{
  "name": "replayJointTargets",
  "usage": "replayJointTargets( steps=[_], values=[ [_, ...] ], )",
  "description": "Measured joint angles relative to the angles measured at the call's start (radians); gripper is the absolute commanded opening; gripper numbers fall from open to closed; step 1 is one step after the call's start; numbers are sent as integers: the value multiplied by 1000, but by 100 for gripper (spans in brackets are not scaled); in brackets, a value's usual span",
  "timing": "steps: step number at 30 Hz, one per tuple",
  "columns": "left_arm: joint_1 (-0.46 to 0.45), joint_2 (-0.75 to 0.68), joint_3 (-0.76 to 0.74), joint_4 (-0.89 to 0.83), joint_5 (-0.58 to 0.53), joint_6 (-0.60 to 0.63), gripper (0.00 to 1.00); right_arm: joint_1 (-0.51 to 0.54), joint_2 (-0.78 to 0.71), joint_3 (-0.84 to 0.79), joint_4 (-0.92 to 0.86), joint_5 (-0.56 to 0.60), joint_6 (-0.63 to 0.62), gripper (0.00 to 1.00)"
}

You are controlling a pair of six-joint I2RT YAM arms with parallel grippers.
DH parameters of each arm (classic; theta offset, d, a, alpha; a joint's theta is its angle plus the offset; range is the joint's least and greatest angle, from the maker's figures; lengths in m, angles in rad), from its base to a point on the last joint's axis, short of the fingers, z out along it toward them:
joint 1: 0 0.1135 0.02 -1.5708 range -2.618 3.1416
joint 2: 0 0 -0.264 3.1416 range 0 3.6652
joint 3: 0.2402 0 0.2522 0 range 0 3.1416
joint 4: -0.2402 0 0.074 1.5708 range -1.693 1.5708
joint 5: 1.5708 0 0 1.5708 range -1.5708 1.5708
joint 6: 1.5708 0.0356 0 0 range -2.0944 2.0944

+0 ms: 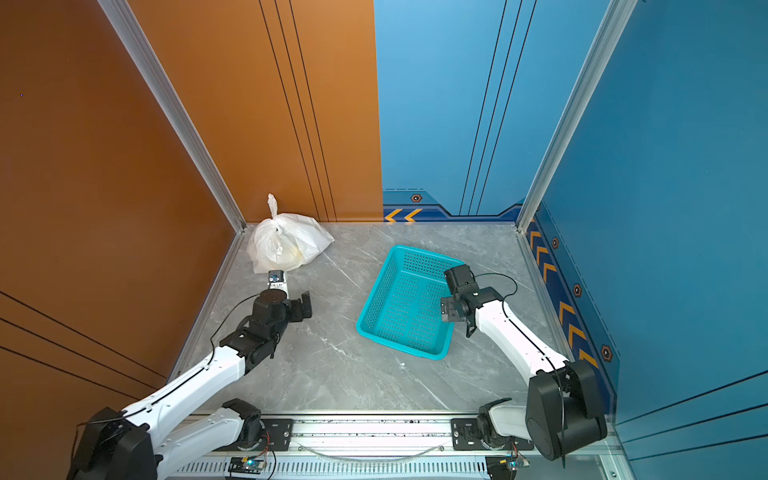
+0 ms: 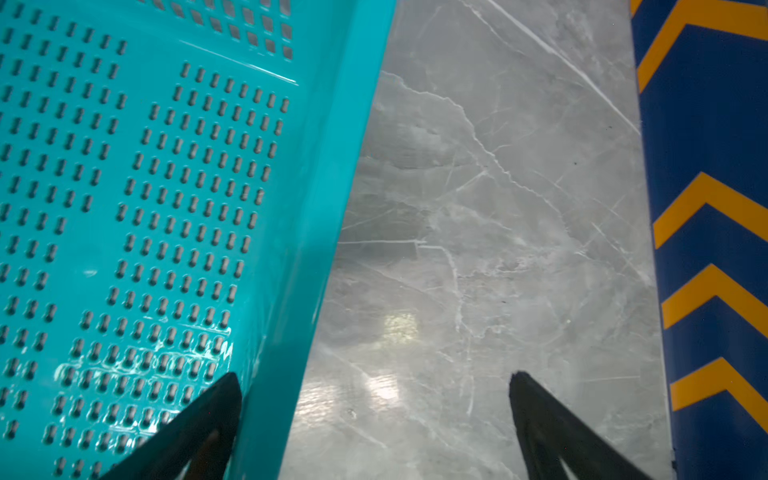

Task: Untie the knot of the plastic bag and take out the fruit
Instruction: 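Push the teal basket away with the right gripper while left gripper approaches bag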

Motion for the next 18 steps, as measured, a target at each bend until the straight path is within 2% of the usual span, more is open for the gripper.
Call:
replayJointTargets(
  steps=[3, 6, 9, 14, 18],
  values=[
    [-39, 0, 0, -24, 6, -24, 98, -48, 0, 29, -43, -3, -18, 100],
    [-76, 0, 0, -41, 11, -46, 98, -28, 0, 81, -78, -4, -18, 100],
    [-100, 0, 0, -46, 16, -64, 98, 42, -1, 145, -103, -5, -6, 100],
    [-109, 3, 2, -55, 50, -87, 98, 217, 9, 246, -115, -7, 63, 100],
    [-110, 16, 10, -64, 83, -101, 98, 346, 96, 335, -88, -26, 123, 100]
  ],
)
